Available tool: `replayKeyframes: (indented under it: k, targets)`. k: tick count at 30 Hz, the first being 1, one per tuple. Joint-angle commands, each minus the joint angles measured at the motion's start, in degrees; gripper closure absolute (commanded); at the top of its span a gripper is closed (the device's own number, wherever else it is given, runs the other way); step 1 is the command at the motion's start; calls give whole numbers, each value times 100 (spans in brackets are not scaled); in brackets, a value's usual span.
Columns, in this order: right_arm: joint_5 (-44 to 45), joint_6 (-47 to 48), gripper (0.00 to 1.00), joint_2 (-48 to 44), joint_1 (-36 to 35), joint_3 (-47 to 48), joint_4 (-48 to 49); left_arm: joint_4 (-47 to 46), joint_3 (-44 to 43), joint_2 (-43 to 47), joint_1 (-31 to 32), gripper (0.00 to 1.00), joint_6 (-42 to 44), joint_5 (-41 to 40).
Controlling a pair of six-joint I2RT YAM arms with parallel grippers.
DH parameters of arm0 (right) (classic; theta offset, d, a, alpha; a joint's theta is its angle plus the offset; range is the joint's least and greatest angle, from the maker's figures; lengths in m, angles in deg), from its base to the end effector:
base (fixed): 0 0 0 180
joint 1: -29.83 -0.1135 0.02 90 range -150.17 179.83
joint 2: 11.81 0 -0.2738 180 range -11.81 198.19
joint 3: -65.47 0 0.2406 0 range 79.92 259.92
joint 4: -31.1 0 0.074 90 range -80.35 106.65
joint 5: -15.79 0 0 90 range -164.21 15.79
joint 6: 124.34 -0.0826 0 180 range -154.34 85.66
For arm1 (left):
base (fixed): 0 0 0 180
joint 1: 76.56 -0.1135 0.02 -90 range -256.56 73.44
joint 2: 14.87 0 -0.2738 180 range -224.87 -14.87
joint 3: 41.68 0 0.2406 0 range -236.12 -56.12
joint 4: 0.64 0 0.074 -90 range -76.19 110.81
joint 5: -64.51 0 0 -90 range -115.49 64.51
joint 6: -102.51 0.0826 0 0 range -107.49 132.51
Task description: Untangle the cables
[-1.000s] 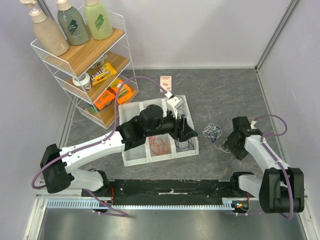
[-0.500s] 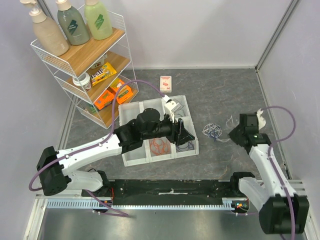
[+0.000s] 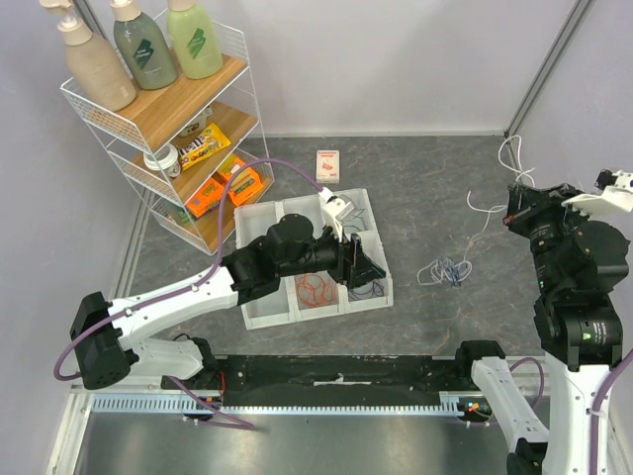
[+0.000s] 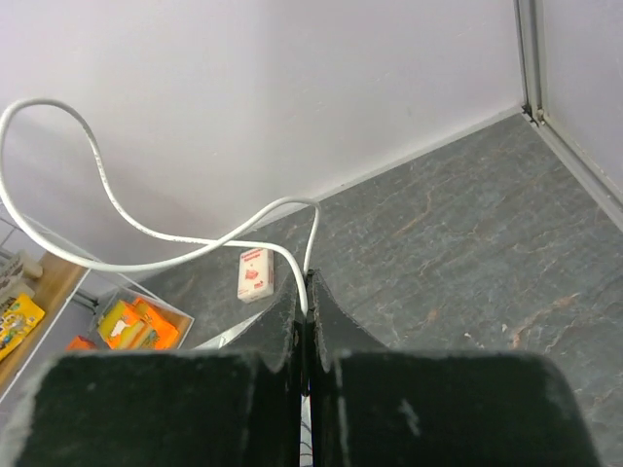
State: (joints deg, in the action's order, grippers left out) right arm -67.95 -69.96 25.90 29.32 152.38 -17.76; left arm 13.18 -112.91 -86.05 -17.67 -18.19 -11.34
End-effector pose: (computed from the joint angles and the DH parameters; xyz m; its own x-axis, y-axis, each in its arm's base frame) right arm 0.1168 -0.0080 0.4640 0.0632 0.5795 -0.8125 0.0780 0.8088 0.5829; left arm 0.1491 -0.2861 0.3362 -0.5922 0.0232 -0.8054 0.7565 0.3600 -0.5459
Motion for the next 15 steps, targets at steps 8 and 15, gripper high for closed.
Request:
replayKeyframes:
  k: [8,15]
  targets:
    - [-345,600,100,500,16,1498,128,-894,-16,-159,-10,25,-472,491]
    - [-609,249,100,316,16,1033,145,-1440,-788,-1379,17,7,-542,440]
